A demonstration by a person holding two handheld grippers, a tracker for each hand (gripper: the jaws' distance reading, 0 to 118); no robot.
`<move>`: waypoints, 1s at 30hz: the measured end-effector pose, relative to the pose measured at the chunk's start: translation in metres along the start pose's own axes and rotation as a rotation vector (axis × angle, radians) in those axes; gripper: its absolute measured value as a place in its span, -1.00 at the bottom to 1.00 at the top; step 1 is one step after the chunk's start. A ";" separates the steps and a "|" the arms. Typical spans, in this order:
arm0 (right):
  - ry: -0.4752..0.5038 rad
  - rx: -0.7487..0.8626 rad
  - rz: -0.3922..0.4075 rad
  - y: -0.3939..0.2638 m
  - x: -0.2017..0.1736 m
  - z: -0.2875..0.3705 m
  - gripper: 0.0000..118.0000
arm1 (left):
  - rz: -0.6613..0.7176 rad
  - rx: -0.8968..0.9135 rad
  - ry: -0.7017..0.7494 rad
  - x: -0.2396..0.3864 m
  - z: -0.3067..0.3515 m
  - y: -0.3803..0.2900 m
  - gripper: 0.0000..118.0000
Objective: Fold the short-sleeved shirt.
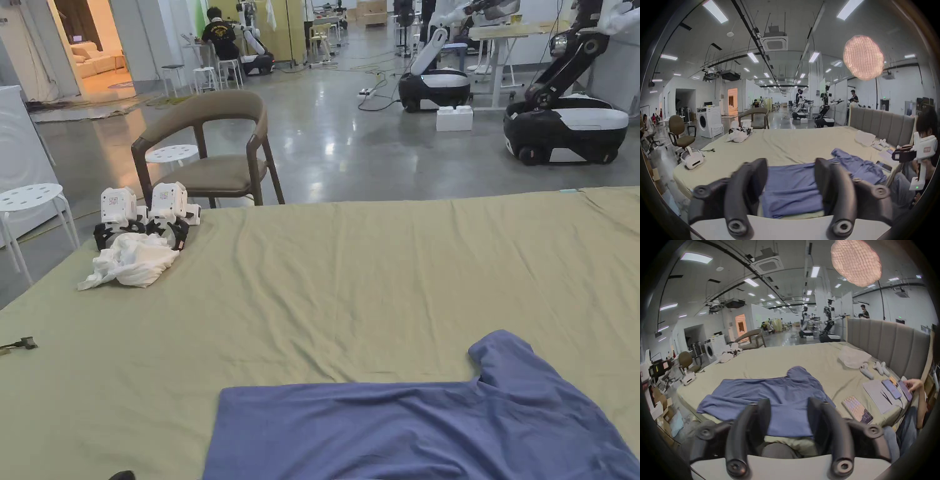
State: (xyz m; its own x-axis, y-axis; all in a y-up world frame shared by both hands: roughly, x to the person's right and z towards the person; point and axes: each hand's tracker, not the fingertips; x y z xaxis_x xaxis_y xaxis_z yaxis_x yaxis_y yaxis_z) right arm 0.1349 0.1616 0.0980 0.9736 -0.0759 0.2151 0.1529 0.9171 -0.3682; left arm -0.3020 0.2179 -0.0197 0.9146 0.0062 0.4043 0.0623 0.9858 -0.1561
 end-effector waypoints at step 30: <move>-0.028 -0.224 -0.121 -0.024 0.023 -0.059 -1.00 | 0.276 -0.668 0.141 -0.126 -0.421 -0.117 -0.03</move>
State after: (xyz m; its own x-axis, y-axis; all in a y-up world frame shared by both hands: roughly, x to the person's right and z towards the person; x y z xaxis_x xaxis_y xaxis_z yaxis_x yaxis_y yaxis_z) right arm 0.1635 0.1150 0.0584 0.9414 -0.1657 0.2938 0.3044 0.7924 -0.5286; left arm -0.2567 0.0311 -0.4320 0.9721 0.1731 0.1581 0.0113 0.6390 -0.7692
